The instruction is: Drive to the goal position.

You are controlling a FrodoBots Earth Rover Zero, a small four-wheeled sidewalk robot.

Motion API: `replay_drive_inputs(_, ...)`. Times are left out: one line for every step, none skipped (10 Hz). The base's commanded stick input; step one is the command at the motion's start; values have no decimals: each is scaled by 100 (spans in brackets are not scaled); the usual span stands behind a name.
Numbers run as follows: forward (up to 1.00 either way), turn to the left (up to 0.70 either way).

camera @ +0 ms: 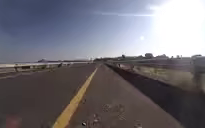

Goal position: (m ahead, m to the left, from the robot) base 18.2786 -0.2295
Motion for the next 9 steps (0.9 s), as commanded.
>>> replay_drive_inputs(70,0)
replay_drive_inputs(70,0)
replay_drive_inputs(70,0)
replay_drive_inputs(70,0)
replay_drive_inputs(70,0)
replay_drive_inputs(70,0)
replay_drive_inputs(70,0)
replay_drive_inputs(70,0)
replay_drive_inputs(70,0)
